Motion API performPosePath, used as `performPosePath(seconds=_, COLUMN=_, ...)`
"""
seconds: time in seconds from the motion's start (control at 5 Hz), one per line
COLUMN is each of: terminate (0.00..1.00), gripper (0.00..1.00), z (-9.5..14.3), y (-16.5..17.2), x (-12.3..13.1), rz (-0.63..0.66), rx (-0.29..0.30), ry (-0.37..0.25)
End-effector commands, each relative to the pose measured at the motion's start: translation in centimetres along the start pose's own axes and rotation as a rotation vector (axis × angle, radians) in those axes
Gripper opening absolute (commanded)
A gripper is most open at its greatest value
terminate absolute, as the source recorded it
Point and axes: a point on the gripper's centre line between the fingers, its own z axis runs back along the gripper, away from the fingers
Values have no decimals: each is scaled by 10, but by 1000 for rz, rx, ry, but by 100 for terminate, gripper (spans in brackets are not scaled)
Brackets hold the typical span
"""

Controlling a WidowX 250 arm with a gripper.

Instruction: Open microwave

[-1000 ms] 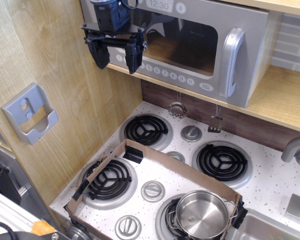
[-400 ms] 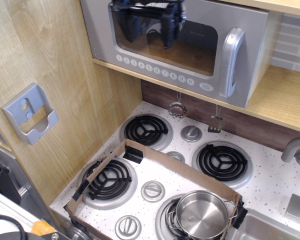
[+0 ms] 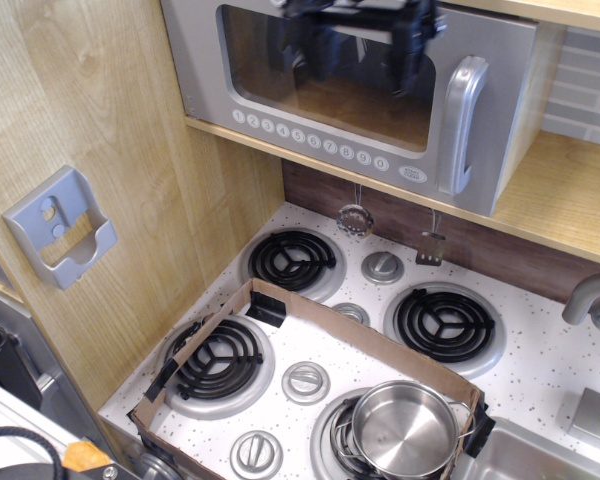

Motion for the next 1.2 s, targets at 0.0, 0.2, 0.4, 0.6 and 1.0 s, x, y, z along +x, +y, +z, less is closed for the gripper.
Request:
performPosePath(seconds=0.0, terminate=0, gripper=100, z=2, y=-25, x=14, rz=-21, rx=11, ry=-79)
performPosePath(seconds=0.2, terminate=0, gripper=100, z=-5, y=-34, x=20, rz=-28, rx=23, ry=-77)
performPosePath(seconds=0.4, terminate=0, gripper=100, z=-17, y=-34, x=18, rz=-39, rx=3, ry=-87)
performPosePath(seconds=0.6, terminate=0, gripper=100, z=-23, y=-35, x=14, rz=-54, rx=2, ry=-78)
performPosePath(seconds=1.0, terminate=0, gripper=100, z=-28, y=-41, x=25, rz=-89, rx=4, ry=-83)
